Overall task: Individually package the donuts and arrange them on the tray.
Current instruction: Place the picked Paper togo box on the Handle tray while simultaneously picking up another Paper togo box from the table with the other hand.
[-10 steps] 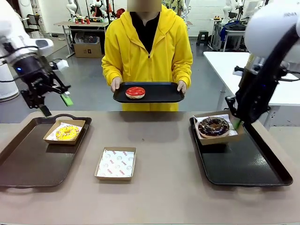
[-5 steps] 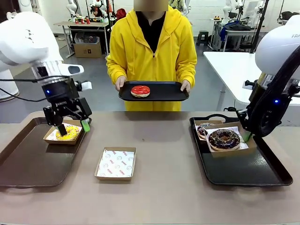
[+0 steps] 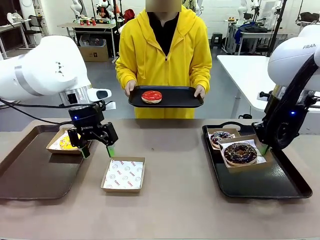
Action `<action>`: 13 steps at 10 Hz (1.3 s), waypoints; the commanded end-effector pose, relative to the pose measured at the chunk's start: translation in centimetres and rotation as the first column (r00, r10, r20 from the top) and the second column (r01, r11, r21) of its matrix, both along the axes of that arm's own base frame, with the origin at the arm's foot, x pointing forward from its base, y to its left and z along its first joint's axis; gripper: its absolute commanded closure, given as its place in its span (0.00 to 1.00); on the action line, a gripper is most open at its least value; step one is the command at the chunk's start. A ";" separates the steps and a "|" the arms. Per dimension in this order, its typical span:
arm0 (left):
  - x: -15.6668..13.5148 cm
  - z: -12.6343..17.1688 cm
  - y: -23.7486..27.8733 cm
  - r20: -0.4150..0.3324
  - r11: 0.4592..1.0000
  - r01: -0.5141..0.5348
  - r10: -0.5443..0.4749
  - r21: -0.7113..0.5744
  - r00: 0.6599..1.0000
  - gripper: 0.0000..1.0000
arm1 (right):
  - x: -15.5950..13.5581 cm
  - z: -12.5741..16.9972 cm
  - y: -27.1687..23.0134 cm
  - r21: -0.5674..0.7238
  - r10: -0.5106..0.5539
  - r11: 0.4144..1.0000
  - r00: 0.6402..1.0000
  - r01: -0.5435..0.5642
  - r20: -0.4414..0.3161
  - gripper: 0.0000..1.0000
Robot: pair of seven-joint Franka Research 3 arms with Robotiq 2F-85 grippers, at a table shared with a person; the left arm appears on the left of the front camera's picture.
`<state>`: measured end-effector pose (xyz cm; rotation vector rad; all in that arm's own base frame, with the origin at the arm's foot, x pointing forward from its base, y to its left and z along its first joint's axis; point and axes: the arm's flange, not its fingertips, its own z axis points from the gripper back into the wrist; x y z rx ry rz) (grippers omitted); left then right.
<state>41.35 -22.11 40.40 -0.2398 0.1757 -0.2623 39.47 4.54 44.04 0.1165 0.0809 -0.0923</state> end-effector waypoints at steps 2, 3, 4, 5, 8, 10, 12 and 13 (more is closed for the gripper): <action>-1.7 -2.5 -1.6 0.134 0.992 -0.015 -0.001 0.122 0.991 0.00 | -0.3 0.4 0.2 0.008 -0.006 1.000 1.000 0.006 0.003 0.99; -2.1 -3.1 -2.1 0.140 0.990 -0.011 -0.009 0.142 0.990 0.00 | -0.3 0.4 0.2 0.008 -0.006 1.000 1.000 0.006 0.003 0.99; -2.3 -3.5 -2.4 0.146 0.988 -0.006 -0.016 0.154 0.989 0.00 | -0.3 0.4 0.2 0.008 -0.006 1.000 1.000 0.006 0.003 0.99; -1.4 -2.4 -1.7 0.112 0.996 0.022 -0.032 0.090 0.993 0.00 | -0.3 0.4 0.2 0.008 -0.006 1.000 1.000 0.006 0.003 0.99; -1.4 -2.4 -1.7 0.112 0.996 0.022 -0.032 0.090 0.993 0.00 | -0.3 0.4 0.2 0.008 -0.006 1.000 1.000 0.006 0.003 0.99; -1.4 -2.4 -1.7 0.112 0.996 0.022 -0.032 0.090 0.993 0.00 | -0.3 0.4 0.2 0.008 -0.006 1.000 1.000 0.006 0.003 0.99; -1.4 -2.4 -1.7 0.112 0.996 0.022 -0.032 0.090 0.993 0.00 | -0.3 0.4 0.2 0.008 -0.006 1.000 1.000 0.006 0.003 0.99; -1.4 -2.4 -1.7 0.112 0.996 0.022 -0.032 0.090 0.993 0.00 | -0.3 0.4 0.2 0.008 -0.006 1.000 1.000 0.006 0.003 0.99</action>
